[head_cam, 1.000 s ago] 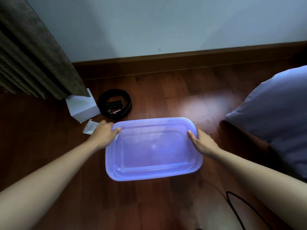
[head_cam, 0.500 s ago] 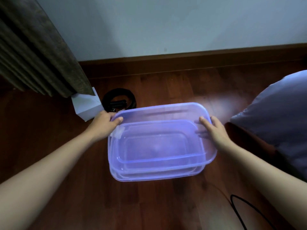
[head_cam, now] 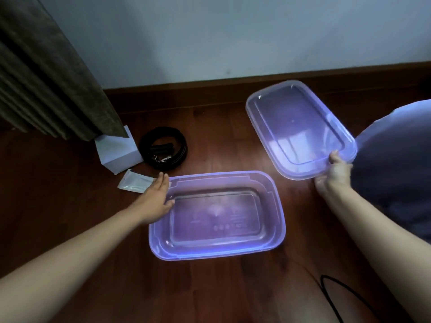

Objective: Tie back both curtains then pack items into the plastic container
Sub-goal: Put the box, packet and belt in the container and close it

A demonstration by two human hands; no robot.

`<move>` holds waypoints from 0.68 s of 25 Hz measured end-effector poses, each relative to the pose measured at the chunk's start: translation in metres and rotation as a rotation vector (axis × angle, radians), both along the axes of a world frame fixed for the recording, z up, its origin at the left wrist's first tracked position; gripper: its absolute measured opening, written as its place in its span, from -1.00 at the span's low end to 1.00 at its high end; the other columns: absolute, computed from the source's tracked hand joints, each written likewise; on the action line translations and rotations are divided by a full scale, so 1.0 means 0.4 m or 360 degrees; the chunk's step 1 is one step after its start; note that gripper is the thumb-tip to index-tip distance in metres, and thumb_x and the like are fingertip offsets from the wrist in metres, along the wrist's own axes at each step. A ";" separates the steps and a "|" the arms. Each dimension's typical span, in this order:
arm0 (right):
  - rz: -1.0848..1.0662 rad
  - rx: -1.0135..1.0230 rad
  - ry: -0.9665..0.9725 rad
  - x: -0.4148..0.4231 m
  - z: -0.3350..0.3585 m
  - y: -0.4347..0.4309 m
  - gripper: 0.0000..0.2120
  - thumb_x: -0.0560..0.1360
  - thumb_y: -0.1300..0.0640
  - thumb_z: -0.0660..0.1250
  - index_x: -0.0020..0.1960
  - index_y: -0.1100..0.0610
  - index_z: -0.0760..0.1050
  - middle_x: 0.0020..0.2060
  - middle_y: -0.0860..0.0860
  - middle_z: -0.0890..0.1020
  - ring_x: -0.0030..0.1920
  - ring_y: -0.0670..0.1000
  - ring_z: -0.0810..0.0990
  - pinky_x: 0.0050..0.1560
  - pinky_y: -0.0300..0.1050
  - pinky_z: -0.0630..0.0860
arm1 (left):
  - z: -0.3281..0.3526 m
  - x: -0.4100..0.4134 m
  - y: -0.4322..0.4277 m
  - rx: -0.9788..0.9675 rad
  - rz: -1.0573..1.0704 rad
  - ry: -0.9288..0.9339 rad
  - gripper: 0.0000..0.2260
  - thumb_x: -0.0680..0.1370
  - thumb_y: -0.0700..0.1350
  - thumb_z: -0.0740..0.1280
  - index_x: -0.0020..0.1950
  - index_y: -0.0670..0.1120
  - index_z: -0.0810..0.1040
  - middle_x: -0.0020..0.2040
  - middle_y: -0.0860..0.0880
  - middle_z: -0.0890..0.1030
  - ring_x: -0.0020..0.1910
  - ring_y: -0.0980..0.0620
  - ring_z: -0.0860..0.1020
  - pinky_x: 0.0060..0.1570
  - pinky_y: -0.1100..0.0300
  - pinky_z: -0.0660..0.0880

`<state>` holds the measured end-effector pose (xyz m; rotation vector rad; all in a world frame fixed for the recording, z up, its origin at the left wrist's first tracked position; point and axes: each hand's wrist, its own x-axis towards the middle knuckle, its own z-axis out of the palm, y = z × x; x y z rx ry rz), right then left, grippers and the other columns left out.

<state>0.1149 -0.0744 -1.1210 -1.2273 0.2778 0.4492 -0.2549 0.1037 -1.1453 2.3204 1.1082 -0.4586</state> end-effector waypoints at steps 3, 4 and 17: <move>-0.0075 -0.0173 -0.0073 -0.007 -0.023 0.016 -0.50 0.60 0.27 0.15 0.46 0.20 0.00 -0.04 -0.03 0.51 -0.01 -0.02 0.56 0.20 -0.03 0.46 | 0.007 0.006 -0.001 0.0000 0.0013 -0.0004 -0.32 0.60 -0.04 0.18 0.53 -0.21 -0.17 0.55 -0.19 -0.17 0.54 -0.06 -0.13 0.47 0.19 -0.10; -0.0089 -0.0193 -0.0077 -0.012 -0.032 0.021 -0.52 0.61 0.27 0.14 0.44 0.21 0.01 -0.14 -0.07 0.48 -0.07 -0.04 0.56 0.23 -0.03 0.44 | 0.005 0.005 -0.001 0.0002 0.0017 -0.0001 -0.32 0.60 -0.04 0.19 0.53 -0.21 -0.17 0.55 -0.19 -0.18 0.54 -0.05 -0.14 0.47 0.19 -0.10; 0.0554 -0.1678 -0.0136 -0.037 -0.126 0.049 -0.39 0.52 0.04 0.25 0.42 0.36 0.20 0.39 0.26 0.33 0.40 0.22 0.31 0.40 0.00 0.21 | 0.006 -0.002 -0.012 0.0019 0.0092 -0.0075 -0.38 0.63 0.01 0.11 0.54 -0.18 -0.14 0.56 -0.12 -0.15 0.54 0.00 -0.12 0.48 0.18 -0.08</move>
